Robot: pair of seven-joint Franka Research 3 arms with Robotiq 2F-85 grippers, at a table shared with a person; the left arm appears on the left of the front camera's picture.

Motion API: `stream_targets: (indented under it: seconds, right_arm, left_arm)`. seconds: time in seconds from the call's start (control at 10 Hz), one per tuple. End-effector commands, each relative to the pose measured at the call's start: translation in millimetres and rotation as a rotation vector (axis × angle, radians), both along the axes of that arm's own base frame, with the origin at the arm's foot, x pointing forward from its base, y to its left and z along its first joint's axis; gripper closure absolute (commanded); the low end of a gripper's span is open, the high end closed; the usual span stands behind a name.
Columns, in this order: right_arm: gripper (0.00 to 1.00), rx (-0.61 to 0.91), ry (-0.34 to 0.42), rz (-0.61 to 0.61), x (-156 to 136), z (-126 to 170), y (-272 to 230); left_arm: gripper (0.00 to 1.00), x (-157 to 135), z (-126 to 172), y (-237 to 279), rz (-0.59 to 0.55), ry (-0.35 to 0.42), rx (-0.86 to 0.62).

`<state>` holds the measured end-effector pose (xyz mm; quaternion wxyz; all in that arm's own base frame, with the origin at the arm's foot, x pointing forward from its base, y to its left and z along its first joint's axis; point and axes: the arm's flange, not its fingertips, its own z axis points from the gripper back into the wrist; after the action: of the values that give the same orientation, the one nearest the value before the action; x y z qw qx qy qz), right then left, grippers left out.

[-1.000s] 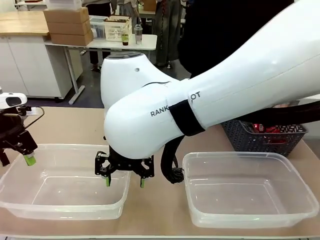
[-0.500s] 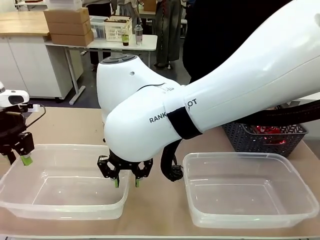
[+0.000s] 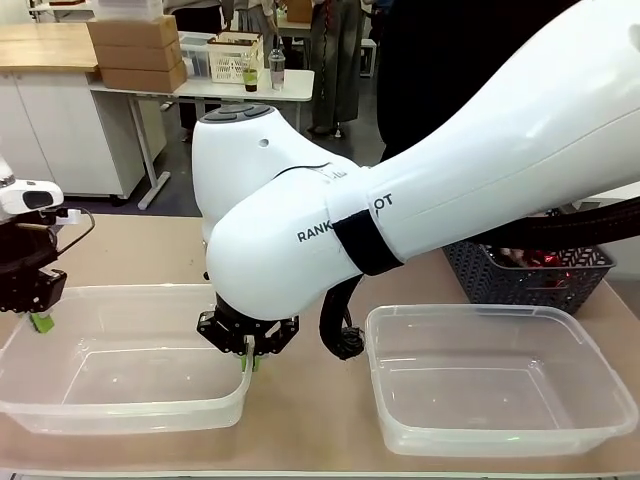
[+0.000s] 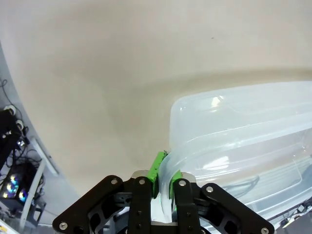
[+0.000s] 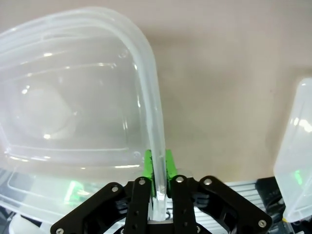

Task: Sort the waste into each basket.
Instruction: Pick up the Organizing box on the left side of the table and lift it.

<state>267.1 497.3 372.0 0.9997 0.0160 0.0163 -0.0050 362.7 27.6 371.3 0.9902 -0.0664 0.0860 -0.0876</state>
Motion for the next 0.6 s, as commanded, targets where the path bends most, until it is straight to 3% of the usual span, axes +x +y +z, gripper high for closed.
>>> stream_targets:
  seconds: [0.0,0.5]
  right_arm:
    - [1.0,-0.054,-0.015,-0.027,-3,-1,-8]
    - [1.0,-0.106,0.017,0.004,0,13,-25]
  left_arm:
    - [1.0,-68,-34,-2,0.013,-0.021,0.051]
    - [1.0,-66,-3,4,0.072,-0.075,-0.037]
